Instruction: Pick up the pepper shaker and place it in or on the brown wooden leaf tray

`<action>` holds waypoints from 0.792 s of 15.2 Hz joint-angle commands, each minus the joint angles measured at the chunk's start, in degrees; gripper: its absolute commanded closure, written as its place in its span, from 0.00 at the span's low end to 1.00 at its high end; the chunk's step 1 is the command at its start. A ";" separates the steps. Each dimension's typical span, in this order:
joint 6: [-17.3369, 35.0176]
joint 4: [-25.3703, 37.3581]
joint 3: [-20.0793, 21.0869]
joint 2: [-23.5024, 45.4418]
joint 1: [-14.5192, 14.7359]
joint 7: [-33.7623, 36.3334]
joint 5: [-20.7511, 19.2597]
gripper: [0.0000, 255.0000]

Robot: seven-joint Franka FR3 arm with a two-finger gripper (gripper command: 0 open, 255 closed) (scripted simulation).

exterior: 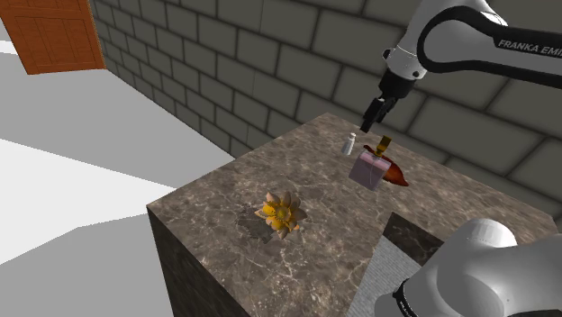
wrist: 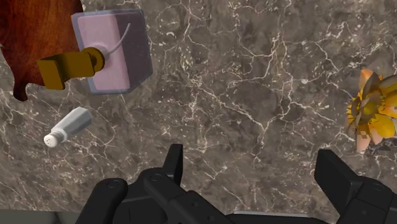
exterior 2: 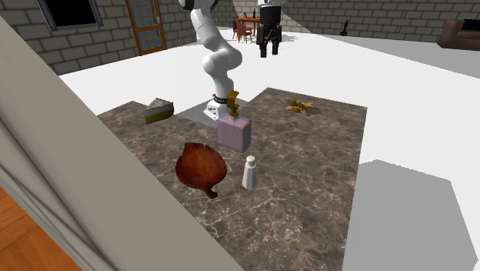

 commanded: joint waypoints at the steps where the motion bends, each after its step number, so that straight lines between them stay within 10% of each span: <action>1: 2.81 0.01 -2.01 2.74 -0.38 -1.77 -0.80 0.00; 12: 15.05 6.24 -13.23 21.06 -1.51 -13.04 -0.77 0.00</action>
